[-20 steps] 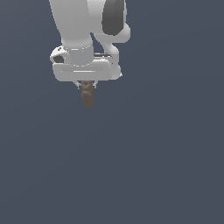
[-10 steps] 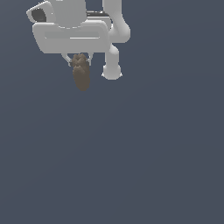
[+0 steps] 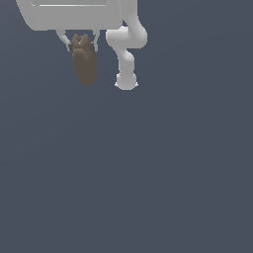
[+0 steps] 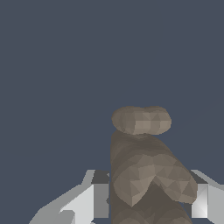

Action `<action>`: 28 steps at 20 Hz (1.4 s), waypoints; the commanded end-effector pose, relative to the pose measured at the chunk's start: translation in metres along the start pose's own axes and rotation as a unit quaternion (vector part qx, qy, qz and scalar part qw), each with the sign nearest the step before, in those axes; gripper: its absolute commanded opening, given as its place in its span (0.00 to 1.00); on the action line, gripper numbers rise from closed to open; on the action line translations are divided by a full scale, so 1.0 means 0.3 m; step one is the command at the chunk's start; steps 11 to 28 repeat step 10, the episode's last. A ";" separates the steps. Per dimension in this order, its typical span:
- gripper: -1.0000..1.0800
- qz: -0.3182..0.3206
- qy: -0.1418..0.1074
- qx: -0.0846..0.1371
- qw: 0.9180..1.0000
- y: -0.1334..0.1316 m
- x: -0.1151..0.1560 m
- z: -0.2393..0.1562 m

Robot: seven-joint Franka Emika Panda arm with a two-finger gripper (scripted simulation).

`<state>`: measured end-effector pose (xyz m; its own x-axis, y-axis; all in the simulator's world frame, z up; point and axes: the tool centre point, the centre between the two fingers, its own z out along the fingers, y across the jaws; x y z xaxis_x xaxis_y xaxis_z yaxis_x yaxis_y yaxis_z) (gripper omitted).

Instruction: Pick up the object and move it to a goal position.

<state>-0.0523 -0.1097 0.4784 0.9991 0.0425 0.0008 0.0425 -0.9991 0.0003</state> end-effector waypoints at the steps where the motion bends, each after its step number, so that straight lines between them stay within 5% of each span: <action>1: 0.00 0.000 0.000 0.000 1.000 0.002 0.004 -0.033; 28: 0.00 0.000 0.000 0.000 1.000 0.005 0.012 -0.074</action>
